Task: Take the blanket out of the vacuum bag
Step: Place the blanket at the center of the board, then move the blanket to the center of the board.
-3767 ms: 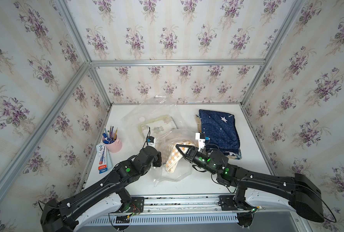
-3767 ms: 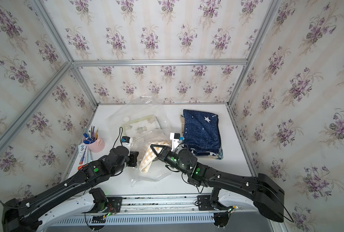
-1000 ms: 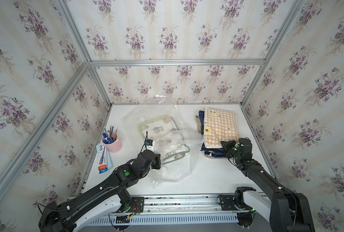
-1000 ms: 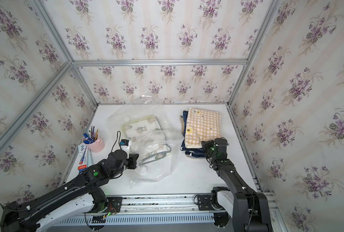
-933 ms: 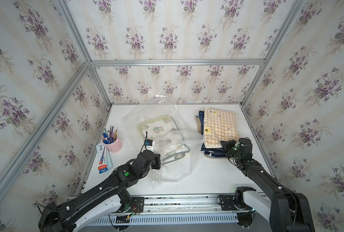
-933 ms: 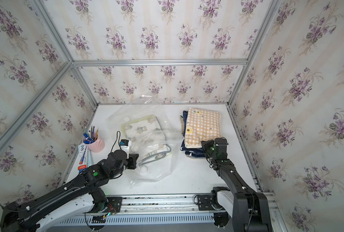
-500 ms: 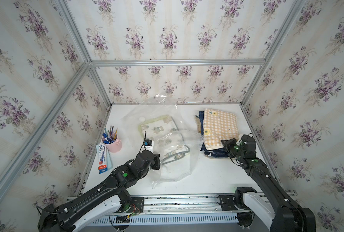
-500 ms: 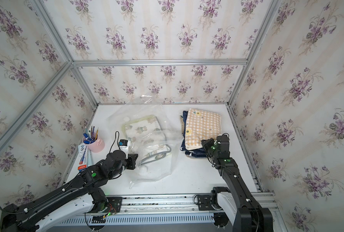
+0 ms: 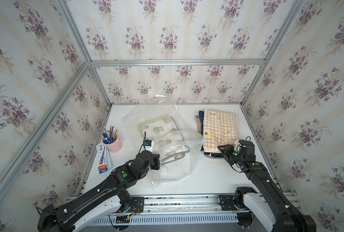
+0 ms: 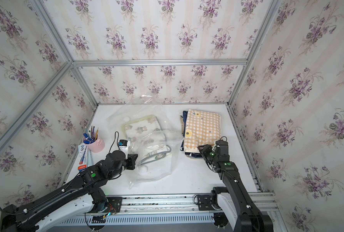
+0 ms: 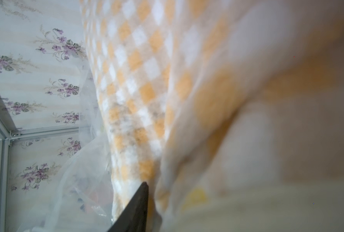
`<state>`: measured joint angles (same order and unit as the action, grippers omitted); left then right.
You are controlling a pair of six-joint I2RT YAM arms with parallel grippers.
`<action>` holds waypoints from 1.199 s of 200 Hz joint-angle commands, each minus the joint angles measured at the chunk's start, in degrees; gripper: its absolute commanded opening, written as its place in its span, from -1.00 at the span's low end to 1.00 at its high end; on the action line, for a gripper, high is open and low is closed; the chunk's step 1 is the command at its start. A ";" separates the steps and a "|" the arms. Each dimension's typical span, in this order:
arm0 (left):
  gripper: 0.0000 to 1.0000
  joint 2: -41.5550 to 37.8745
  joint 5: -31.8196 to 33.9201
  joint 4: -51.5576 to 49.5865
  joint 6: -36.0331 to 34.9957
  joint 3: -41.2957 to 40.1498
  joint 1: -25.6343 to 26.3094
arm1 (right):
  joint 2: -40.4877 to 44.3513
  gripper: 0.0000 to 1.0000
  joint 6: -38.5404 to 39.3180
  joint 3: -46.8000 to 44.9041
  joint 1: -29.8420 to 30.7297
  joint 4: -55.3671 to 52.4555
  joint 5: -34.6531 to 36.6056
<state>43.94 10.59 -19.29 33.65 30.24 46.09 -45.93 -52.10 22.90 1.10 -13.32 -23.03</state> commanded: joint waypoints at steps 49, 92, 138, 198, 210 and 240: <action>-0.85 0.91 -0.34 -0.31 -1.47 1.48 -0.03 | 9.93 -0.17 7.33 11.49 0.04 -22.14 -2.63; -0.85 -1.29 0.54 -2.42 -0.75 1.45 -0.03 | -2.86 -0.80 9.41 20.24 0.04 -11.43 -0.81; -0.85 -2.14 -0.36 -4.01 0.72 0.76 -0.03 | -20.99 -0.76 7.67 16.60 -0.83 5.00 9.46; -0.82 -1.30 0.83 -2.03 0.86 -0.90 -0.03 | -33.94 -0.39 7.92 11.72 -1.70 14.48 15.76; -0.82 0.58 0.57 -1.08 0.47 -0.54 -0.03 | -35.99 -0.36 8.46 12.18 -1.88 15.73 16.02; -0.87 4.52 1.74 0.30 0.59 0.76 -0.03 | -40.91 -0.33 9.88 14.64 -2.24 17.47 16.29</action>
<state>46.83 10.55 -22.00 34.26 30.22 46.09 -83.79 -44.31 36.23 -0.82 3.42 -10.98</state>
